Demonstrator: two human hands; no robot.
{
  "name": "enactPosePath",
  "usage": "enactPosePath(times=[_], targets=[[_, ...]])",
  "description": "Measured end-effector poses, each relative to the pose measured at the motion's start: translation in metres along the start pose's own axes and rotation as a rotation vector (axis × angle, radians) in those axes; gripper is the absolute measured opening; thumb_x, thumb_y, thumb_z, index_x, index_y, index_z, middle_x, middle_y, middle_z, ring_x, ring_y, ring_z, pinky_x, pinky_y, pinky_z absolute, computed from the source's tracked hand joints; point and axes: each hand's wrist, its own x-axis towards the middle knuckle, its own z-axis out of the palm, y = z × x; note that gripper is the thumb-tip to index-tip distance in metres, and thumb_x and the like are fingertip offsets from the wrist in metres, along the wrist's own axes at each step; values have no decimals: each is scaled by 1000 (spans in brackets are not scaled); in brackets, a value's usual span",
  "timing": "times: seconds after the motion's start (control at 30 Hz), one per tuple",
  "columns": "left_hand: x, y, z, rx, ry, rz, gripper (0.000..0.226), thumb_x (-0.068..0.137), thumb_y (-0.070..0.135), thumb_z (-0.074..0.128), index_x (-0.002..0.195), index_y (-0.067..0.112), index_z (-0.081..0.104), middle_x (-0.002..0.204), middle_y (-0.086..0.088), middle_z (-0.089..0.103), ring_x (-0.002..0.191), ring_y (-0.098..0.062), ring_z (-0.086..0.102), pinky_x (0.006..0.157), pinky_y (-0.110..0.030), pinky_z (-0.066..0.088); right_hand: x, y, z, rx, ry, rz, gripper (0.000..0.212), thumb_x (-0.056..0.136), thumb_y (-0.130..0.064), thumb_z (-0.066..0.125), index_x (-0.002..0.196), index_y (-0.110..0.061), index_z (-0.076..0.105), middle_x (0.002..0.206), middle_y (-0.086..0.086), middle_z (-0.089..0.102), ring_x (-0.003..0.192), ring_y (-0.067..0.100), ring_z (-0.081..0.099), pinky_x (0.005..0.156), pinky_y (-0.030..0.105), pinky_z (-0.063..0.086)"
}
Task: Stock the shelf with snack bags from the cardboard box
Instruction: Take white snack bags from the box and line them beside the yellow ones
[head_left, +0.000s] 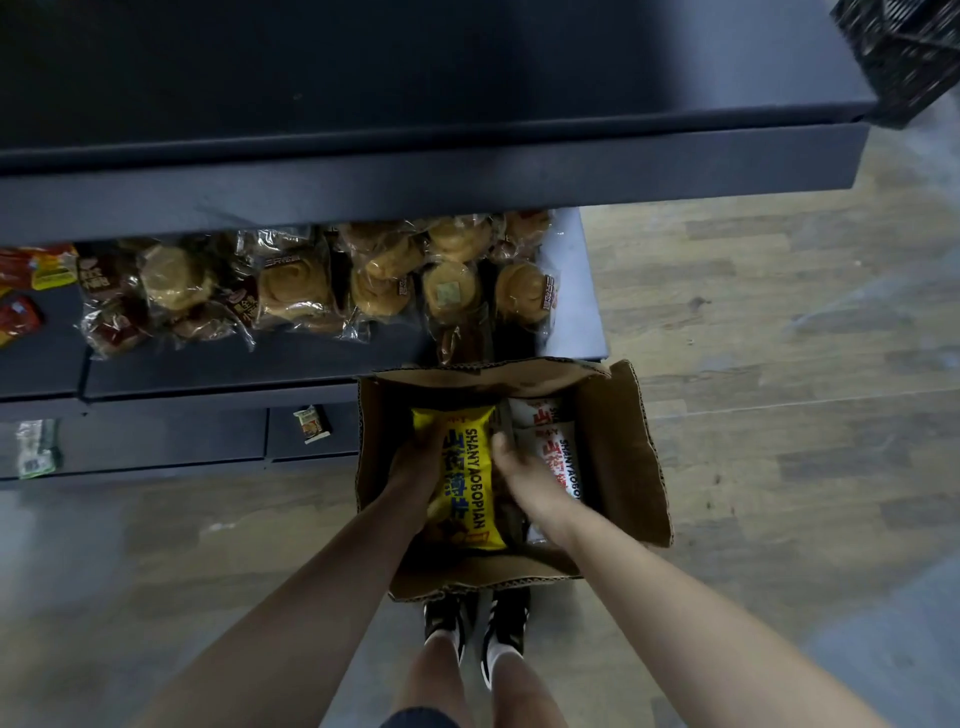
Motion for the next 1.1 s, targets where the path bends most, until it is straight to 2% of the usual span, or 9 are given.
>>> enactPosePath(times=[0.1,0.17,0.33,0.4,0.5,0.6,0.77,0.97,1.1], targets=[[-1,1,0,9,20,7,57,96,51,40,140,14,42,138,-13,48,125,-31,46,91,-34,36,22,4,-27,-183,286,47,42,102,-33,38,128,-4,54,131,17,56,119,30,53,100,34,41],[0,1,3,20,26,-3,58,95,52,41,140,15,42,139,-14,47,125,-32,46,95,-36,37,34,11,-39,-366,331,105,36,98,-21,43,127,-2,52,128,19,56,117,32,53,96,35,42],[7,-7,9,32,34,-60,74,88,64,41,146,19,32,148,-13,37,133,-33,38,108,-47,33,57,21,-32,-700,297,423,58,101,-29,33,150,-8,12,153,12,29,139,29,32,109,41,31],[8,-11,9,30,33,-32,73,88,64,41,147,21,32,149,-12,37,133,-33,38,109,-49,32,66,27,-32,-588,246,477,66,101,-34,36,151,-6,5,155,15,24,141,30,28,111,40,27],[7,-12,10,70,41,-7,65,93,57,38,147,20,30,149,-12,36,134,-31,37,110,-45,31,68,35,-39,-372,174,386,77,93,-31,59,147,2,17,149,20,33,135,35,36,107,37,33],[7,-11,12,54,35,-16,67,92,58,39,147,21,31,149,-12,36,133,-32,38,109,-49,31,69,36,-38,-434,180,408,90,84,-43,67,149,-8,16,147,16,36,132,34,42,102,39,38],[2,-6,13,67,56,-36,66,92,59,38,146,21,33,146,-13,40,130,-33,42,107,-48,34,62,32,-33,-508,369,309,60,89,-32,59,137,-8,32,136,12,46,123,31,50,97,42,45],[-5,-5,12,51,46,-45,65,92,62,35,142,22,39,139,-13,48,123,-33,49,102,-46,40,49,29,-40,-56,384,320,52,84,-21,64,127,3,44,113,17,60,97,33,61,76,36,50],[-9,-1,10,19,82,-20,65,93,60,33,140,18,42,137,-13,50,123,-33,49,100,-42,41,26,21,-46,44,267,105,27,85,-7,63,111,-5,58,105,11,65,99,28,60,69,27,45]])
